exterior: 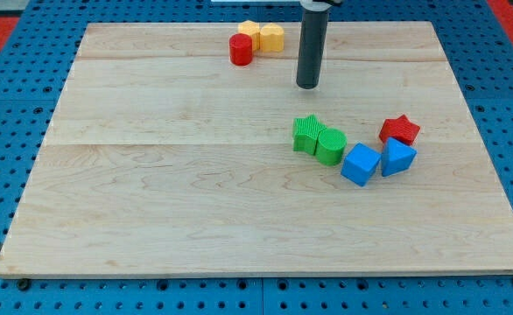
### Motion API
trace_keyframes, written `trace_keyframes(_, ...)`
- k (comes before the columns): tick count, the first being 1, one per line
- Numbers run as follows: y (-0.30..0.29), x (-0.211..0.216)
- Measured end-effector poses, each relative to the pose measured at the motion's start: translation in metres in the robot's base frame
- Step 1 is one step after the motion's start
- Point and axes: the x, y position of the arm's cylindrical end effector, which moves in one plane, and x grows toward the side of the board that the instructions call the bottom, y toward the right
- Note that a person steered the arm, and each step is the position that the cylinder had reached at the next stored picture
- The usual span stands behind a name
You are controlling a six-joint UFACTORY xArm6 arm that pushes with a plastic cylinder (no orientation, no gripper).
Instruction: Move your arm to the top right of the red star
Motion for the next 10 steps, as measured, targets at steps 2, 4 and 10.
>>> trace_keyframes(2, 0.003, -0.006)
trace_keyframes(4, 0.052, -0.013)
trace_keyframes(10, 0.132, 0.082)
